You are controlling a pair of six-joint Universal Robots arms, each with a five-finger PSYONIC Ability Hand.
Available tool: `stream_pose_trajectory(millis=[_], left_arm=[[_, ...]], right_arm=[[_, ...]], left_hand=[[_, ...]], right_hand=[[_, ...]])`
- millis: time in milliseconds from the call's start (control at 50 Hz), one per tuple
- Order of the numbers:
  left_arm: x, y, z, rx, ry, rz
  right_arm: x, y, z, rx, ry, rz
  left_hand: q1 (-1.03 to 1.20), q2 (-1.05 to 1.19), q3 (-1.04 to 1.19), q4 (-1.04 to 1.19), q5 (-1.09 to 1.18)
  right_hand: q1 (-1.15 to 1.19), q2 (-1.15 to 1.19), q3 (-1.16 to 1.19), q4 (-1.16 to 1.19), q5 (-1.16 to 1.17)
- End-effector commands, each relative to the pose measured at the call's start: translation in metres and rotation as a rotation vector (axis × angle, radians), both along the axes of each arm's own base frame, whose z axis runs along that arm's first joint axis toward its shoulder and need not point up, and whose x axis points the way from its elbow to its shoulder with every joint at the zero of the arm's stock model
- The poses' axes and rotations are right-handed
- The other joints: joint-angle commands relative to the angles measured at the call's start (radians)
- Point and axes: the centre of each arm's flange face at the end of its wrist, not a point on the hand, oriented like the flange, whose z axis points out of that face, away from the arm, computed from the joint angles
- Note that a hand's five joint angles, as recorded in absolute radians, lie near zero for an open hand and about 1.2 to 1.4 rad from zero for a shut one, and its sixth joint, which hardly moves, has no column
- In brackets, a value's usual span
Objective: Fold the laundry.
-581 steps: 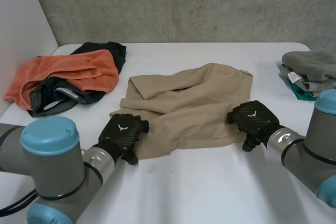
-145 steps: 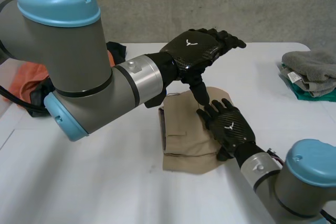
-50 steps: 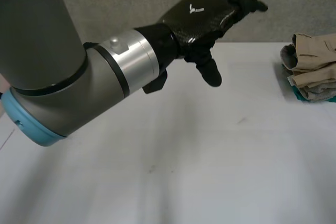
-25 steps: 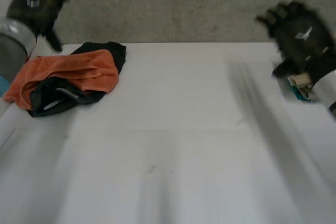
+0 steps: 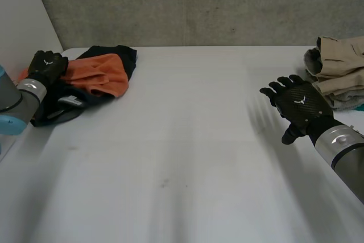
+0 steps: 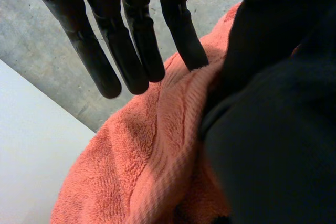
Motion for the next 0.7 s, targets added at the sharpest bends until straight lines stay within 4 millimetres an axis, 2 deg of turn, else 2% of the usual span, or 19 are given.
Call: stream_pose_trajectory(millis=[20,40,60,100,120,260,340,360,420,440,460,580,640,660,700], left_arm=[[0.003,-0.004,-0.011,-0.013,0.020,0.011],[0.005,-0.004,-0.012,-0.013,0.020,0.019],[0.008,-0.005,-0.014,-0.011,0.022,0.028],[0.010,-0.005,-0.014,-0.009,0.021,0.031],[0.011,-0.006,-0.014,-0.010,0.021,0.034],[0.015,-0.007,-0.014,-0.012,0.021,0.040],[0.017,-0.009,-0.013,-0.022,0.021,0.039],[0.017,-0.010,-0.013,-0.026,0.020,0.036],[0.018,-0.012,-0.014,-0.031,0.020,0.034],[0.018,-0.013,-0.014,-0.034,0.020,0.034],[0.018,-0.013,-0.014,-0.037,0.019,0.035],[0.010,-0.013,-0.006,-0.076,0.022,0.058],[0.003,-0.009,0.013,-0.093,0.043,0.075],[-0.007,-0.002,0.040,-0.119,0.082,0.067],[-0.020,0.009,0.071,-0.140,0.136,0.040]], right_arm=[[0.000,0.000,-0.004,0.014,0.002,-0.001],[0.000,0.001,-0.005,0.017,0.002,-0.001],[0.000,0.001,-0.005,0.017,0.002,0.001],[0.000,0.002,-0.006,0.022,0.002,0.001],[0.000,0.002,-0.006,0.023,0.003,0.001],[0.000,0.003,-0.007,0.025,0.003,0.004],[0.000,0.003,-0.007,0.025,0.003,0.004],[0.000,0.003,-0.007,0.025,0.003,0.004],[0.000,0.003,-0.007,0.023,0.002,0.004],[0.000,0.003,-0.007,0.023,0.002,0.004],[0.000,0.003,-0.007,0.023,0.002,0.004],[0.000,0.002,-0.007,0.023,0.003,0.001],[0.000,0.002,-0.007,0.022,0.003,0.002],[0.000,0.003,-0.006,0.020,0.002,0.002],[0.000,0.002,-0.005,0.016,0.002,0.001]], left_hand=[[0.293,0.294,0.297,0.298,0.320],[0.232,0.232,0.236,0.237,0.258],[-0.164,-0.164,-0.160,-0.159,-0.138],[-0.685,-0.684,-0.681,-0.680,-0.658],[-0.807,-0.806,-0.803,-0.802,-0.780],[-0.720,-0.720,-0.716,-0.715,-0.694],[-0.477,-0.476,-0.473,-0.472,-0.450],[-0.302,-0.301,-0.298,-0.297,-0.275],[-0.037,-0.036,-0.033,-0.032,-0.010],[0.185,0.185,0.189,0.190,0.211],[0.310,0.310,0.313,0.314,0.336],[0.360,0.360,0.364,0.365,0.386],[0.360,0.360,0.364,0.365,0.386],[0.360,0.360,0.364,0.365,0.386],[0.360,0.360,0.364,0.365,0.386]], right_hand=[[-0.049,-0.033,-0.035,-0.036,-0.049],[-0.049,-0.033,-0.035,-0.036,-0.049],[-0.049,-0.033,-0.035,-0.036,-0.049],[-0.049,-0.033,-0.035,-0.036,-0.049],[-0.049,-0.033,-0.035,-0.036,-0.049],[-0.049,-0.033,-0.035,-0.036,-0.049],[-0.049,-0.033,-0.035,-0.036,-0.049],[-0.049,-0.033,-0.035,-0.036,-0.049],[-0.049,-0.033,-0.035,-0.036,-0.049],[-0.049,-0.033,-0.035,-0.036,-0.049],[-0.049,-0.033,-0.035,-0.036,-0.049],[-0.049,-0.033,-0.035,-0.036,-0.049],[-0.049,-0.033,-0.035,-0.036,-0.049],[-0.049,-0.033,-0.035,-0.036,-0.049],[-0.049,-0.033,-0.035,-0.036,-0.049]])
